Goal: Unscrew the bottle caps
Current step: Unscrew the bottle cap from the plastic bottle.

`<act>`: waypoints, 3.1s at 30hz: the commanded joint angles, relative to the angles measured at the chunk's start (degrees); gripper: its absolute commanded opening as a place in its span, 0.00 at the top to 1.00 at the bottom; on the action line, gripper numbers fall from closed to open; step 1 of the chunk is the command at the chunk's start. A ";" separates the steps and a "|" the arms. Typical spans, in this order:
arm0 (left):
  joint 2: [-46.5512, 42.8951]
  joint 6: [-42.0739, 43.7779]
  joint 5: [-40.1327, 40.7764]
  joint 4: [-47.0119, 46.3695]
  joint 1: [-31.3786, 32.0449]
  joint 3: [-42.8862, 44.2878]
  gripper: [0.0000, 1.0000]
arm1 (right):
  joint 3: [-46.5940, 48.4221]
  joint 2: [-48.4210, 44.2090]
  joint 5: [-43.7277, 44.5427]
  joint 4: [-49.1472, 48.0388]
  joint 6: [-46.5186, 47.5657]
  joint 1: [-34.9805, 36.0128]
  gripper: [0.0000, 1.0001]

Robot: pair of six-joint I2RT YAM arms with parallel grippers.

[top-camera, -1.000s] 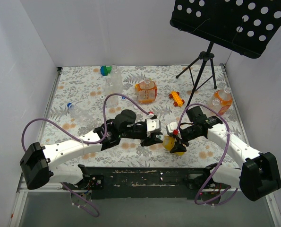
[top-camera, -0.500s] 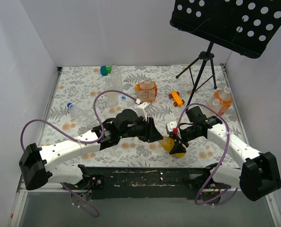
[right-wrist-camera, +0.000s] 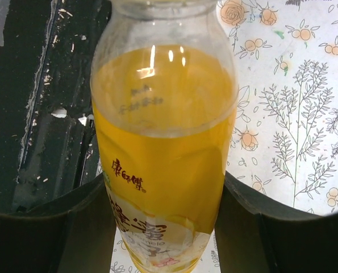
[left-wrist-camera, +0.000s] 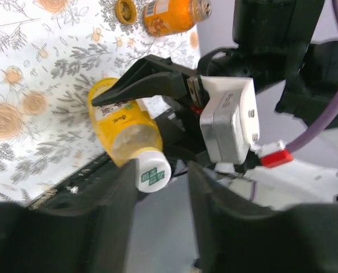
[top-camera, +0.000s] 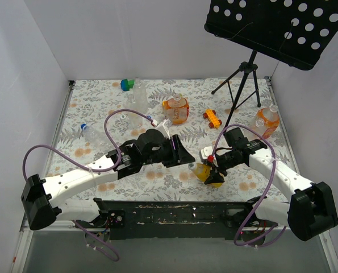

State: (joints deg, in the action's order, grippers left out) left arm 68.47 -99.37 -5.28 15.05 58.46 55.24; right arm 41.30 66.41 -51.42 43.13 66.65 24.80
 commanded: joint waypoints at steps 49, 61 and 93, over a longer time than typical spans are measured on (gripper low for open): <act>-14.51 77.31 -15.99 -7.93 -0.01 -8.22 0.02 | 0.27 -0.05 -2.81 -0.07 1.81 -0.19 0.88; -9.76 78.81 -18.63 -9.42 -0.71 -6.82 0.02 | 0.27 -0.23 -2.90 0.11 2.08 -0.19 0.88; 3.08 77.67 -28.82 -11.00 -3.09 -1.10 0.22 | 0.27 0.03 -3.07 0.28 2.25 -0.10 0.88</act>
State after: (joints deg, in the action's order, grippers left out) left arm 71.81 -20.36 -31.57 6.63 55.61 51.70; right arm 41.08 67.02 -51.09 43.46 67.96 24.75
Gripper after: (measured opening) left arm 0.793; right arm 0.636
